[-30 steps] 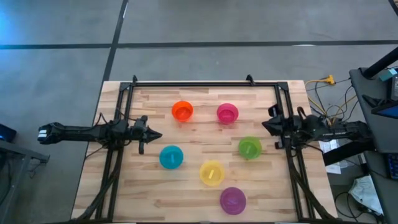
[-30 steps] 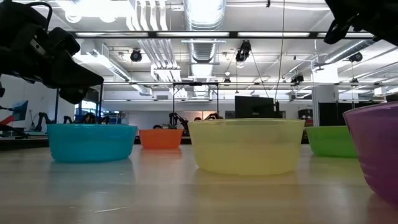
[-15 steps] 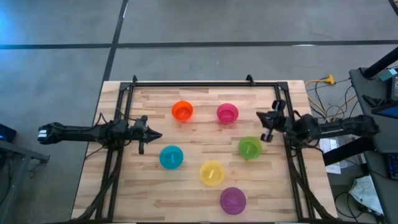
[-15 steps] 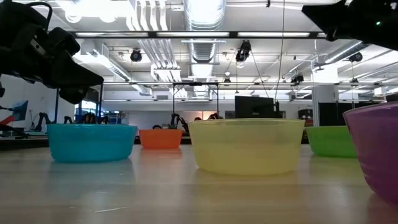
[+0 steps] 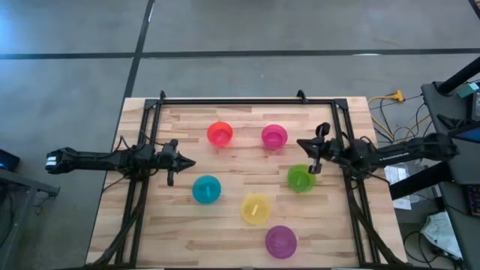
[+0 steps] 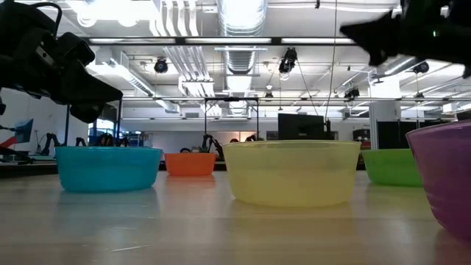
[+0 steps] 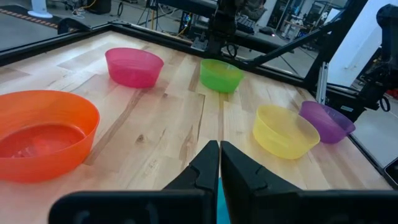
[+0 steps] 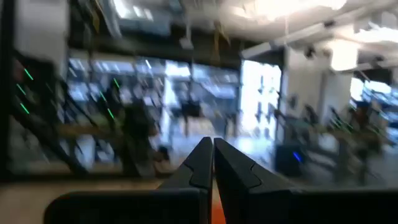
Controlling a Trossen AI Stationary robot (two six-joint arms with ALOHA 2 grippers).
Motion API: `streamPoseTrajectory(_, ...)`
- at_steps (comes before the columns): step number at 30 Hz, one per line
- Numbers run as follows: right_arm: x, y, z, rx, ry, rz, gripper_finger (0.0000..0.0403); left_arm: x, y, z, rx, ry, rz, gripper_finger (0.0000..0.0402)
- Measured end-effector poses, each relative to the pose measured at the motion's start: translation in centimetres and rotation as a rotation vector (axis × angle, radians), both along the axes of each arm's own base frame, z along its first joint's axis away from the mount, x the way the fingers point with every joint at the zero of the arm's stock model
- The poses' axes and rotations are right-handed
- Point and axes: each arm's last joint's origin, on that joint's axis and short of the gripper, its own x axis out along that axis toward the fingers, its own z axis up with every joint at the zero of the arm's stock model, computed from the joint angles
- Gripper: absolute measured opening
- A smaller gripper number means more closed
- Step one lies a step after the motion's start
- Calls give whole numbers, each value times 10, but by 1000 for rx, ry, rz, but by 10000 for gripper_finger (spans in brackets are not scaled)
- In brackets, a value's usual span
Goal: Nest bowls inside each other
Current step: Stack the pink bowl on the yellow bowl
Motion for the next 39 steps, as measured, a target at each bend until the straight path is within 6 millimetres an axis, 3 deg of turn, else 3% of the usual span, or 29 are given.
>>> streamPoseTrajectory(6,23,5,52,14,-80,173,9,0,0,0,0,0,0,0)
streamPoseTrajectory(11,54,7,77,-95,127,176,9,0,0,0,0,0,0,0)
streamPoseTrajectory(15,79,7,88,-121,441,181,9,0,0,0,0,0,0,0)
streamPoseTrajectory(22,106,8,95,-71,1013,210,9,0,0,0,0,0,0,0)
streamPoseTrajectory(27,123,8,84,-46,1321,222,17,0,0,0,0,0,0,0)
streamPoseTrajectory(39,163,-18,68,88,1710,157,106,0,0,0,0,0,0,0)
